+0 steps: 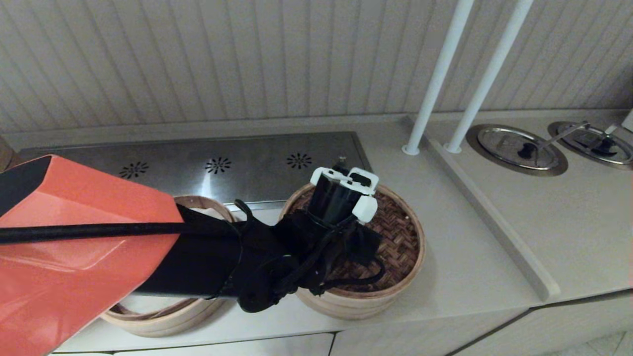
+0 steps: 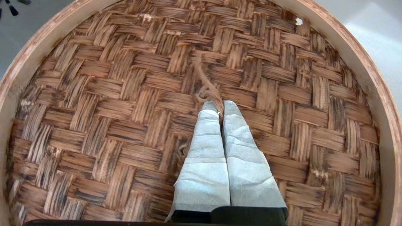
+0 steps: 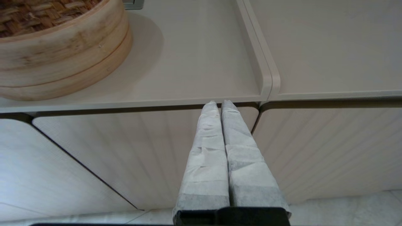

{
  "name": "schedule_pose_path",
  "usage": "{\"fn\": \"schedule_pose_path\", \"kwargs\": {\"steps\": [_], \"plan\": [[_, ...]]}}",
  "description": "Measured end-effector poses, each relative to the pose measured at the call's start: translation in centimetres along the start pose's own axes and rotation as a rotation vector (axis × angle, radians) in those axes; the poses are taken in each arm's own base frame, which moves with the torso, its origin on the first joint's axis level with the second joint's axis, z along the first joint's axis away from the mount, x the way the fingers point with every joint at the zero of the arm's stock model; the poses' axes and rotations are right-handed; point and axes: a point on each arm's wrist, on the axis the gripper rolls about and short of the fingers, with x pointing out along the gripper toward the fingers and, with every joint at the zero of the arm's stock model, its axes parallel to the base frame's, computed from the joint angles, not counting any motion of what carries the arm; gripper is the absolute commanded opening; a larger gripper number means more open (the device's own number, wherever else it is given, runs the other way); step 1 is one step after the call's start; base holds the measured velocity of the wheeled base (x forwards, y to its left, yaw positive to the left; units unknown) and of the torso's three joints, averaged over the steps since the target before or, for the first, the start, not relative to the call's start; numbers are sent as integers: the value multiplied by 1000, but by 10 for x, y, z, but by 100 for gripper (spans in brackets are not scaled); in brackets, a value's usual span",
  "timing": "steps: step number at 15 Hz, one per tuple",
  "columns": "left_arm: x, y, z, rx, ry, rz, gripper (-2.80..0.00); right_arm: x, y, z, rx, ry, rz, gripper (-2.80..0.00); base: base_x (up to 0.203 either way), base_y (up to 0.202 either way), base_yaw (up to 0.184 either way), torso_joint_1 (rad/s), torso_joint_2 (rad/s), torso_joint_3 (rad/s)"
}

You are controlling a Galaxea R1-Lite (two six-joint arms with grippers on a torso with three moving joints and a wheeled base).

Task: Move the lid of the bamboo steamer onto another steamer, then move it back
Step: Pick up the steamer

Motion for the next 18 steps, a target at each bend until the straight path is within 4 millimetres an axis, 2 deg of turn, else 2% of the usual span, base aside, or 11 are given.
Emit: {"fn": "schedule_pose_path", "kwargs": {"steps": [5, 12, 18], "plan": [[2, 9, -1, -10, 4, 21, -280, 0, 0, 0, 0, 0, -1, -280, 0, 0, 0, 0, 0, 0], [1, 29, 15, -49, -75, 85, -280, 0, 0, 0, -3, 0, -2, -280, 0, 0, 0, 0, 0, 0], [-5, 33, 26, -64, -117, 92, -280, 0, 0, 0, -3, 1, -1, -280, 0, 0, 0, 0, 0, 0]]}}
